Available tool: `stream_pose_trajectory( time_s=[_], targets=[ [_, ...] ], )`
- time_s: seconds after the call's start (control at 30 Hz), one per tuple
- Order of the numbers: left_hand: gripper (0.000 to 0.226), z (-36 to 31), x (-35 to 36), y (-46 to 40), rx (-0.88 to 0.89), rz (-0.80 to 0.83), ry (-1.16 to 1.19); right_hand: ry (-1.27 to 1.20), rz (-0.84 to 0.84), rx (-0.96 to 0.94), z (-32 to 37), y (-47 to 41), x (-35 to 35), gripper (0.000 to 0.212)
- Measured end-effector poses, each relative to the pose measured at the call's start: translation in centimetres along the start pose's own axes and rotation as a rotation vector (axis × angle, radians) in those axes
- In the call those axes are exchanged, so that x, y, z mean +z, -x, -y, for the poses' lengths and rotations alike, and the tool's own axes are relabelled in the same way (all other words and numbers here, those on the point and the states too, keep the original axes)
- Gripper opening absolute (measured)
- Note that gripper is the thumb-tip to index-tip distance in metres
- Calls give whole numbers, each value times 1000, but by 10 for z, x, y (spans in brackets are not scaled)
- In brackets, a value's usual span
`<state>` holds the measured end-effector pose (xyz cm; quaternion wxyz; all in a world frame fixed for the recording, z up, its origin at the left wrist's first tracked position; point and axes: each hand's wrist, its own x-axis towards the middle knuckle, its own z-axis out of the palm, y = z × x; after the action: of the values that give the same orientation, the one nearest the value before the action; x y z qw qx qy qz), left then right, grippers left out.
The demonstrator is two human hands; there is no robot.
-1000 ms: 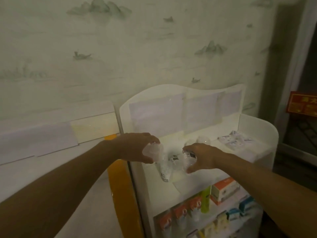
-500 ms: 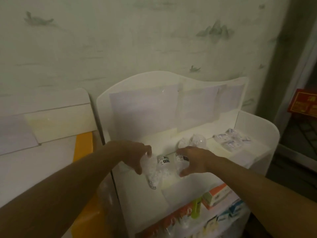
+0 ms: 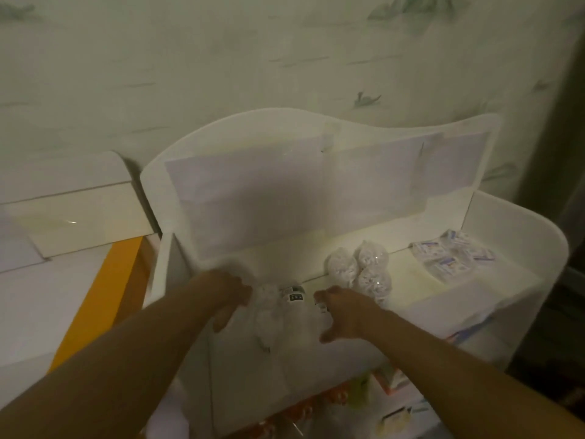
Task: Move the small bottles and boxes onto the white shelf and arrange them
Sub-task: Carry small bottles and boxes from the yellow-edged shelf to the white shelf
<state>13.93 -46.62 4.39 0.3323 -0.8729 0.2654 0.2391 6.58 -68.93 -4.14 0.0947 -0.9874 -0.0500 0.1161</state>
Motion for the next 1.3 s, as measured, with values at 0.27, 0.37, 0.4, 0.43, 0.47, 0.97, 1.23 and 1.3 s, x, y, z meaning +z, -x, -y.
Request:
stream_pose_trajectory(
  time_s=[0.27,0.37,0.4,0.43,0.47,0.97,1.23,1.3],
  targets=[
    [71,-21,33,-9,-92,-174,-130,-55,-30,-43,-8,-5,18,94],
    [67,-28,40,-11,-133,-223,-106,-81,-47,-50,-7,-7,21,97],
    [67,-30,41,-10,-140,-222,-97,-85,-49,-56,-7,-7,22,99],
    [67,-31,42,-9,-149,-218,-97,-82,-46,-60,-8,-7,23,102],
    [65,-30,41,-7,-161,-215,-104,-70,-40,-63,-9,-6,22,106],
    [50,2,-1,59,-161,-405,10,-37,-56,-130,2,7,-21,102],
    [44,45,14,130,-199,-514,60,25,-149,-210,34,4,-87,77],
    [44,55,25,153,-199,-546,136,19,-195,-260,52,2,-108,74]
  ],
)
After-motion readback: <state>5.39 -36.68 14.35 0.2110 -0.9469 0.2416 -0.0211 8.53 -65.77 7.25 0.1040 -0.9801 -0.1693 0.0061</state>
